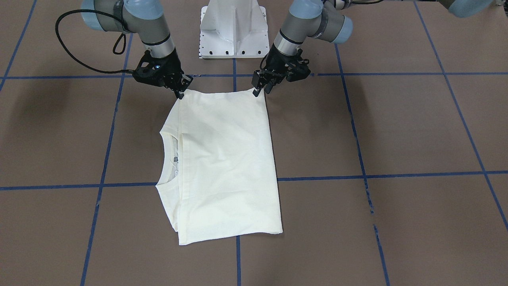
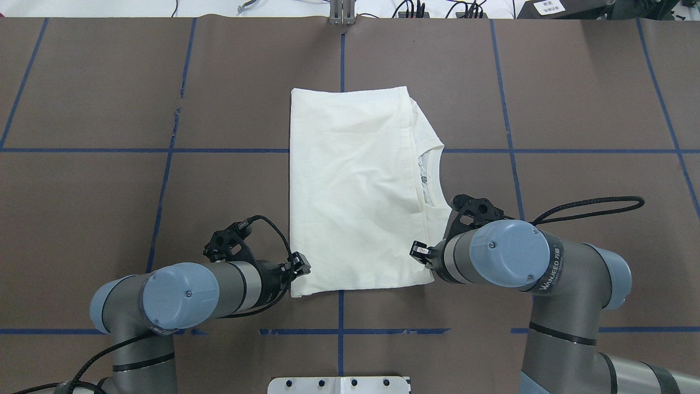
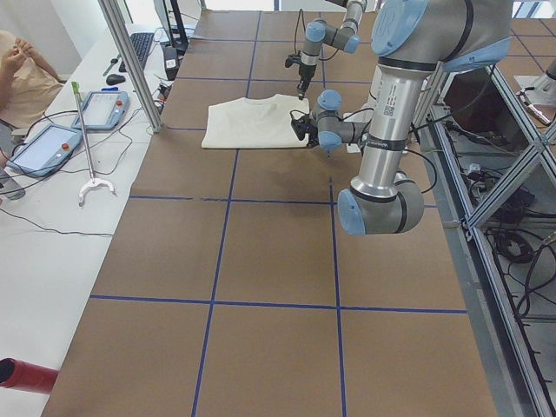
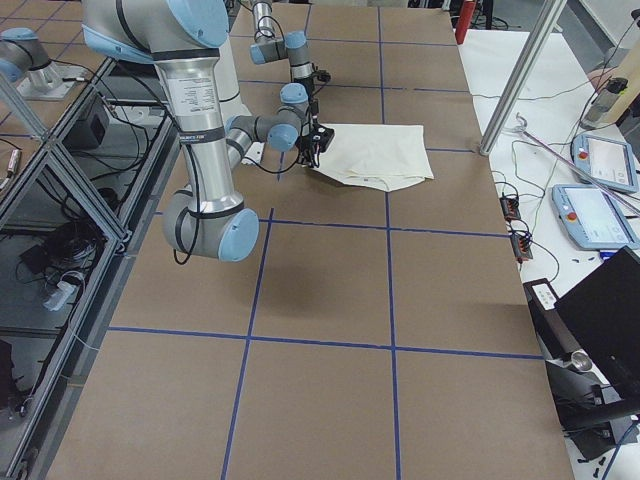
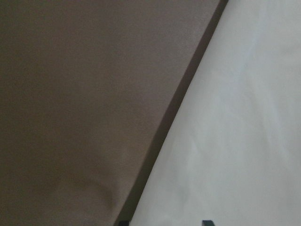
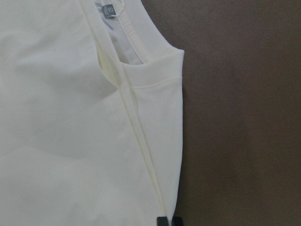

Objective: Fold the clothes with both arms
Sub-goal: 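Move both grippers to the near edge of the folded shirt, then grasp the near edge of the shirt with both grippers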

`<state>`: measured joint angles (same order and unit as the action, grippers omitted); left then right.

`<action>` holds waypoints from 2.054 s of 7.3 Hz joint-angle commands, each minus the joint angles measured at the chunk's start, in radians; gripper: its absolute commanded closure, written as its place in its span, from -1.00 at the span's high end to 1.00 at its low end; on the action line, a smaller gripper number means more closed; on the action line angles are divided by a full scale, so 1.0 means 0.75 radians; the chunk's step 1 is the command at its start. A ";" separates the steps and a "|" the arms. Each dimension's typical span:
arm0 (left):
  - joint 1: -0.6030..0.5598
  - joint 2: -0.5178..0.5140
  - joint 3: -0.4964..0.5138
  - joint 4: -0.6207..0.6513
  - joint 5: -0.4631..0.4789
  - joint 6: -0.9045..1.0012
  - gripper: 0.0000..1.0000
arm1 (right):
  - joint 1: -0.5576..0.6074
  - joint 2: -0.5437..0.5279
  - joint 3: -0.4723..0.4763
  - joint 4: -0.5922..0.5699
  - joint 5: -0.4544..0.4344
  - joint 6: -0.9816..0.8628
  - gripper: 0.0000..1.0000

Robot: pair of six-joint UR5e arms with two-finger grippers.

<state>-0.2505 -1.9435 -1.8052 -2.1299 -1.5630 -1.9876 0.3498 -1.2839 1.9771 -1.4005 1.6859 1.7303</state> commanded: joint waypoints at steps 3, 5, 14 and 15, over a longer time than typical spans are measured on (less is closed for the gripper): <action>0.019 0.002 0.016 0.003 0.002 -0.009 -0.85 | 0.000 0.000 0.000 0.000 0.000 0.000 -1.00; 0.019 -0.004 0.014 0.007 0.002 -0.009 -1.00 | 0.000 0.000 0.000 0.000 0.000 0.000 -1.00; 0.158 0.213 -0.427 0.017 -0.049 -0.121 -1.00 | -0.301 -0.170 0.295 0.004 0.033 0.000 -1.00; 0.205 0.215 -0.452 0.017 -0.009 -0.156 -1.00 | -0.301 -0.186 0.315 0.004 0.033 0.000 -1.00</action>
<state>-0.1428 -1.7828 -2.1150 -2.1177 -1.5993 -2.0591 0.1306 -1.4069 2.1956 -1.3979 1.7119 1.7309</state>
